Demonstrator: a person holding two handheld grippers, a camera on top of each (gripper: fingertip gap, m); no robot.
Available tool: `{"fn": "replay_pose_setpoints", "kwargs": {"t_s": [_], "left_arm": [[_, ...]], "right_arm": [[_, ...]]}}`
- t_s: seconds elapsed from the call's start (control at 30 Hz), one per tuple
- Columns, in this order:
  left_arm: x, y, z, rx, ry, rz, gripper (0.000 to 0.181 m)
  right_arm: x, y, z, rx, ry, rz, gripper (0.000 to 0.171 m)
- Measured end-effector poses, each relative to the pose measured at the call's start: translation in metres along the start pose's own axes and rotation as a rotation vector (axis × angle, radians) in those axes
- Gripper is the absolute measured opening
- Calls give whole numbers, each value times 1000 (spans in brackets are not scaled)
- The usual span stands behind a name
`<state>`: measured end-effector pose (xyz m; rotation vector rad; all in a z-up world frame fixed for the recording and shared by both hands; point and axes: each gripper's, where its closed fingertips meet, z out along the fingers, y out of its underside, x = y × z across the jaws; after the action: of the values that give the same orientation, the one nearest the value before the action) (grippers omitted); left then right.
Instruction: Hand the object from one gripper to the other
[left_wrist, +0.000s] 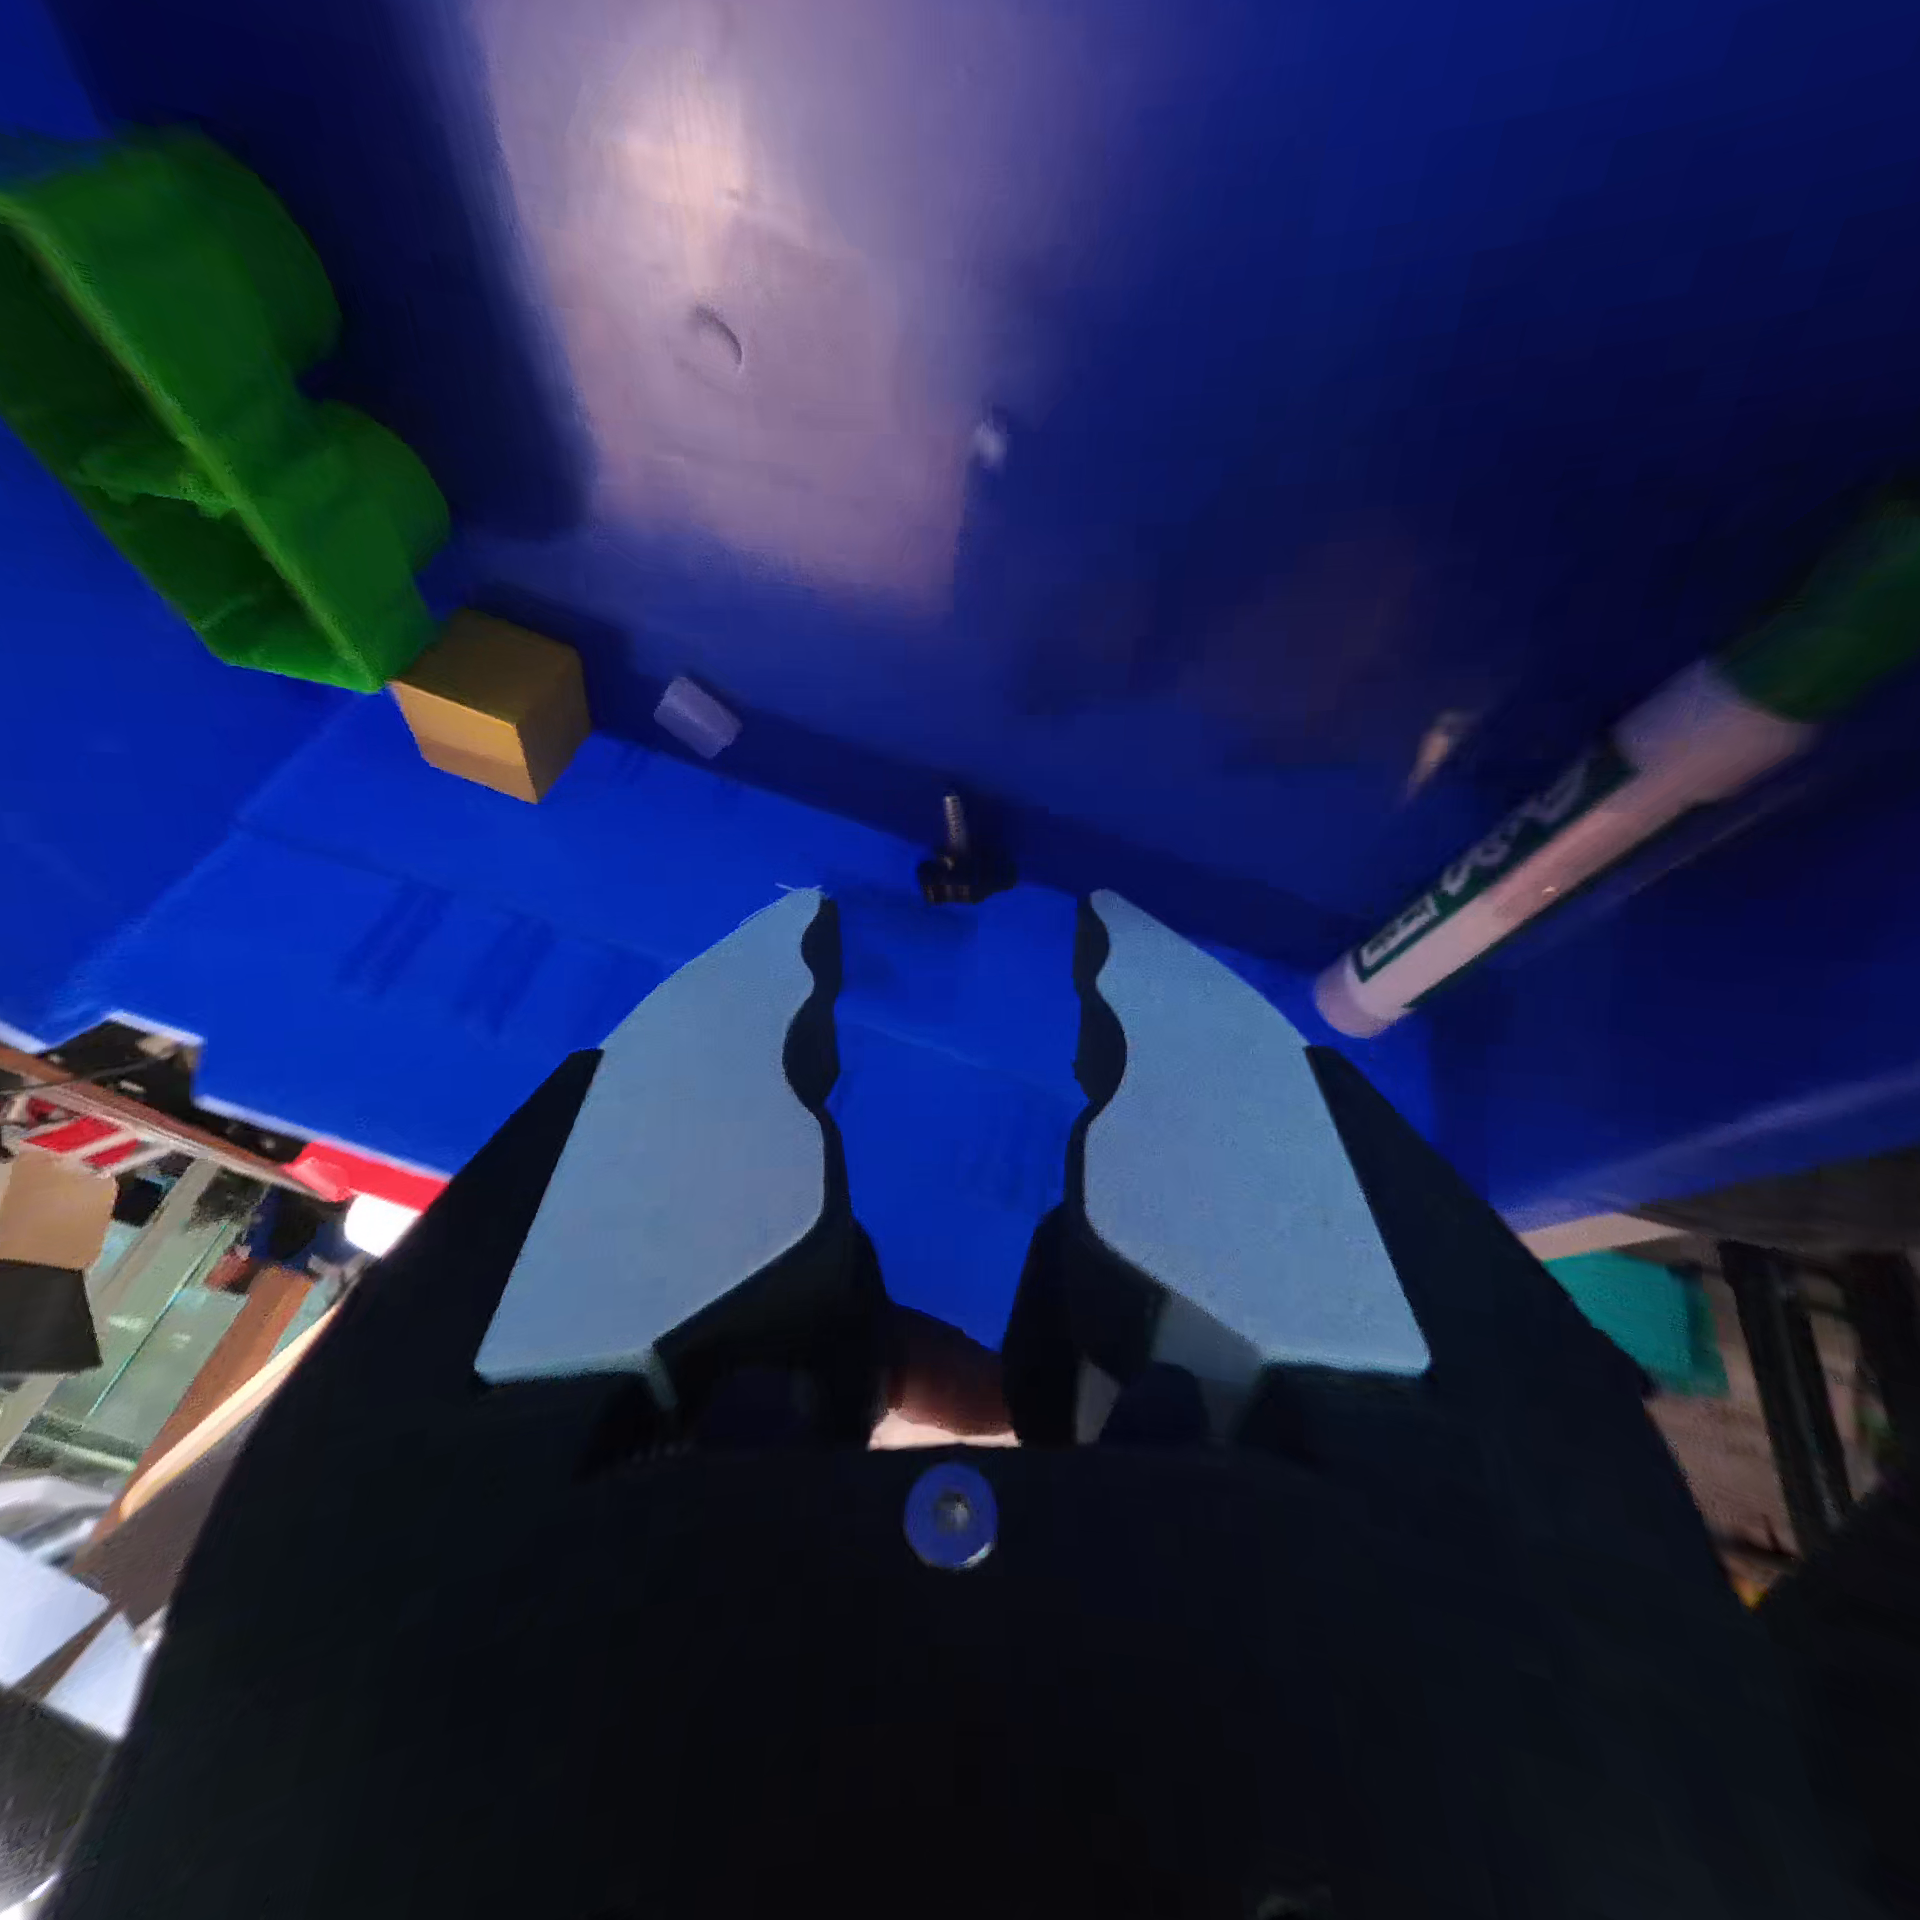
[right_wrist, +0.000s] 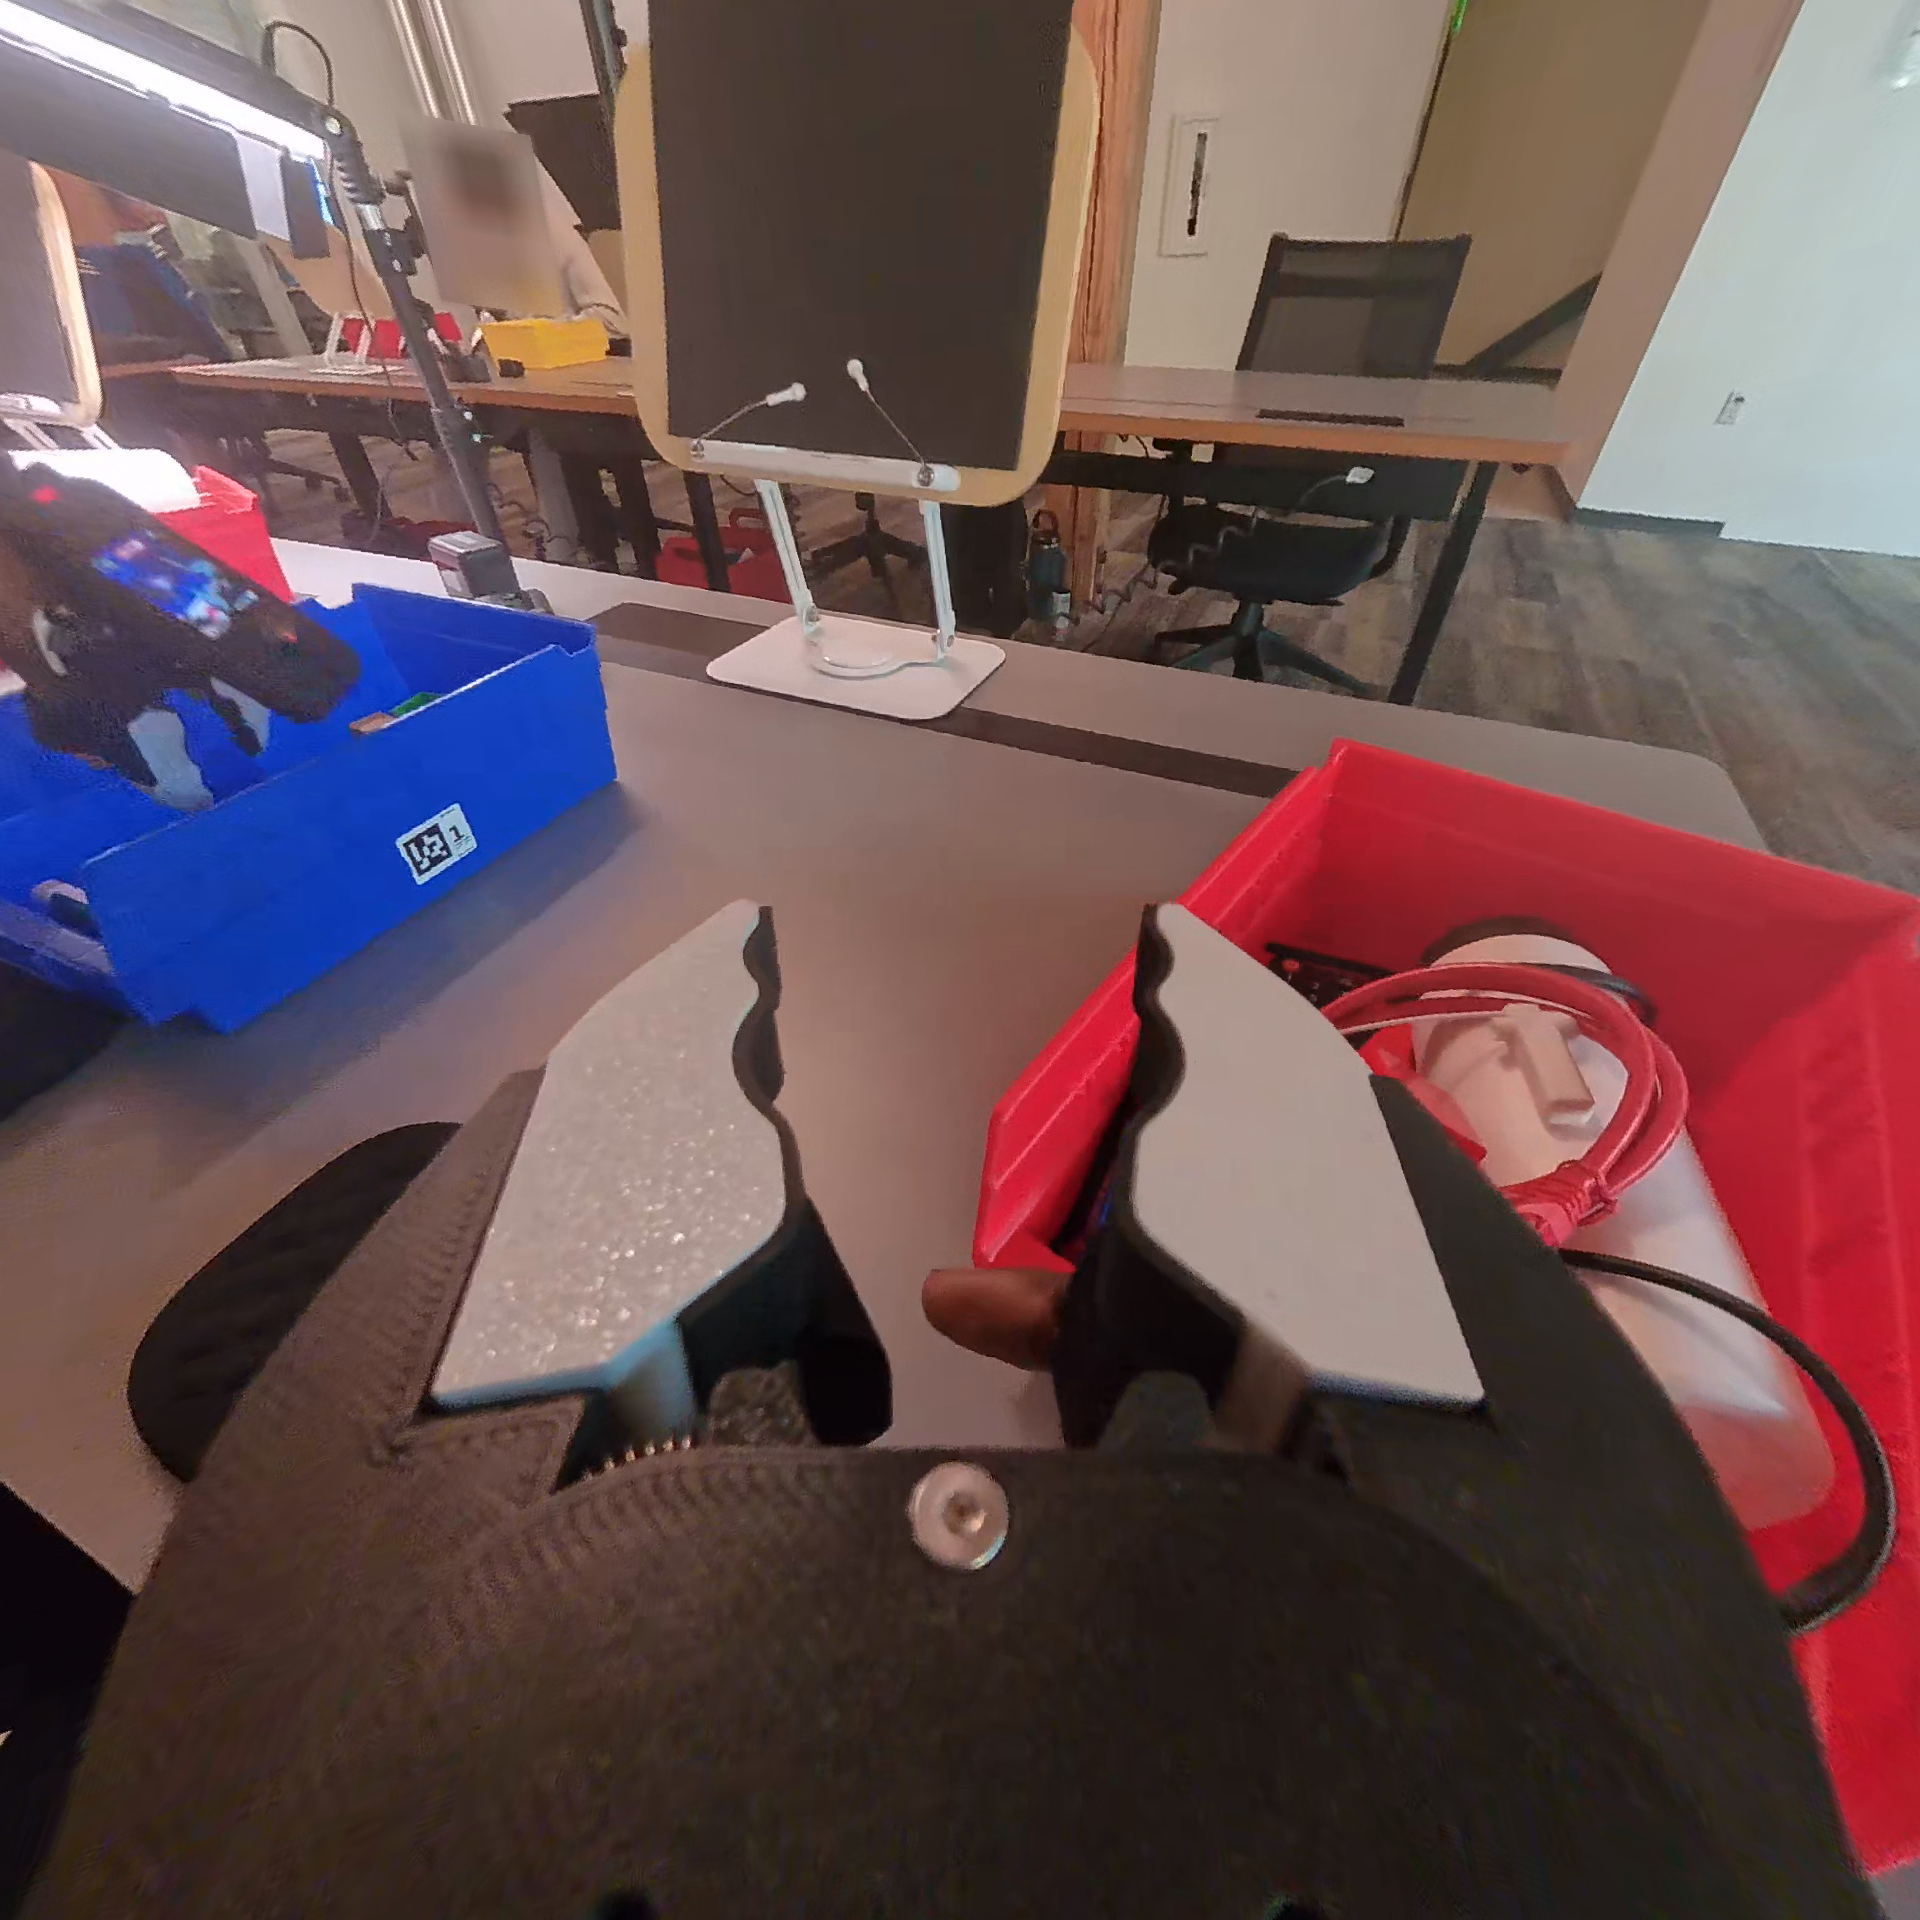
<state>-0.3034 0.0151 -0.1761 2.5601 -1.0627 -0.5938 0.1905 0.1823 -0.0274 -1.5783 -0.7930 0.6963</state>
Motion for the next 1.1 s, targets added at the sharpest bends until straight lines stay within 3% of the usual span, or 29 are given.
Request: {"fn": "replay_pose_setpoints", "kwargs": {"t_s": [0.03, 0.33, 0.53, 0.6, 0.73, 0.87, 0.93, 1.0, 1.1], "left_arm": [[2, 2, 6, -30, 20, 4, 42], [3, 13, 35, -78, 77, -5, 29], [5, 11, 18, 64, 72, -54, 23], [3, 2, -7, 228, 31, -99, 22], [7, -32, -95, 794, -81, -179, 22], [32, -50, -212, 1389, -354, -231, 23], [57, -50, -258, 1605, -503, -266, 23], [86, -53, -289, 1761, -619, -299, 23], [121, -63, -309, 1774, -837, -263, 22]], "right_arm": [[-1, -2, 0, 7, 1, -5, 66], [-6, -7, 1, 36, -15, -38, 62], [-10, -9, 1, 37, -15, -61, 61], [-15, -10, 1, 35, -29, -56, 60], [-37, -18, 1, 42, -114, 3, 53], [-80, -39, -2, 132, -264, 26, 44], [-109, -48, -5, 175, -353, 15, 40], [-142, -54, -7, 207, -437, -12, 35], [-191, -56, -11, 227, -549, -68, 30]]}}
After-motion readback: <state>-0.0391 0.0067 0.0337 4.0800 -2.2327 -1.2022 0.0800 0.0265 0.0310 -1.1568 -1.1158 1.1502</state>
